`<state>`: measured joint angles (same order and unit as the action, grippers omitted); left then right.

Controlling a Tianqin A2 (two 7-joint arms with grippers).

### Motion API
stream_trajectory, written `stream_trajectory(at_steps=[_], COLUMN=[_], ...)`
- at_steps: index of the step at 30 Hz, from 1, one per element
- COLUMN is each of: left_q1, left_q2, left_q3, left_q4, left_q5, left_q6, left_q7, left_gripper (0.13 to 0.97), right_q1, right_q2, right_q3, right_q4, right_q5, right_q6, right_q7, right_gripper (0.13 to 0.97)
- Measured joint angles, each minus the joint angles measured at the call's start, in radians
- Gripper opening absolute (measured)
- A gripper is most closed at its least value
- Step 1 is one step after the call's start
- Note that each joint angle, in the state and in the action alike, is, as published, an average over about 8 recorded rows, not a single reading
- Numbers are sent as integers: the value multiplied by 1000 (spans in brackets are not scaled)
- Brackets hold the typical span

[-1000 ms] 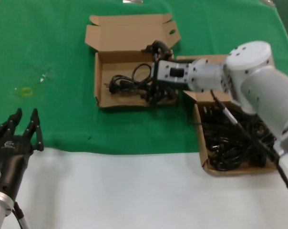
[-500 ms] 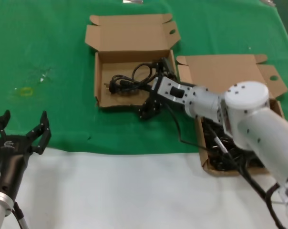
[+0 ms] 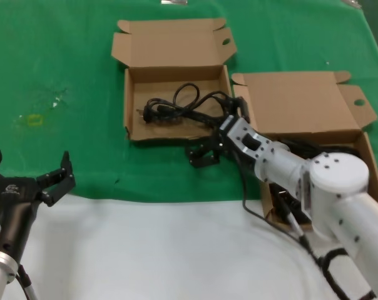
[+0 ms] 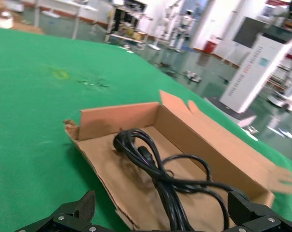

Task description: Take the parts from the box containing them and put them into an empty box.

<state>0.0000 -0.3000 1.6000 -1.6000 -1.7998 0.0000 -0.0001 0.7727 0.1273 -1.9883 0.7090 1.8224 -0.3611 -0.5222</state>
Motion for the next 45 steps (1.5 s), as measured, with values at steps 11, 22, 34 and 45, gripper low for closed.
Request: stream_trajectory(at_steps=[11,22,34,45], left_q1=[0,0,0,0], left_q2=[0,0,0,0], left_q3=[0,0,0,0], left_q4=[0,0,0,0], left_q5=[0,0,0,0], left_q6=[0,0,0,0], left_q7=[0,0,0,0], left_gripper=[889,959,966,966], right_q1=[-197,-394,-609,-726], right_q2=[44,88,136,162], right_q3=[99,198,306,365], right_q4=[228,454,702,837], right_q5=[-6,-11,-18,-21], right_q6=[92,184,284,339], right_q7=[133,265,411,491], right_gripper=[966,966,966,966])
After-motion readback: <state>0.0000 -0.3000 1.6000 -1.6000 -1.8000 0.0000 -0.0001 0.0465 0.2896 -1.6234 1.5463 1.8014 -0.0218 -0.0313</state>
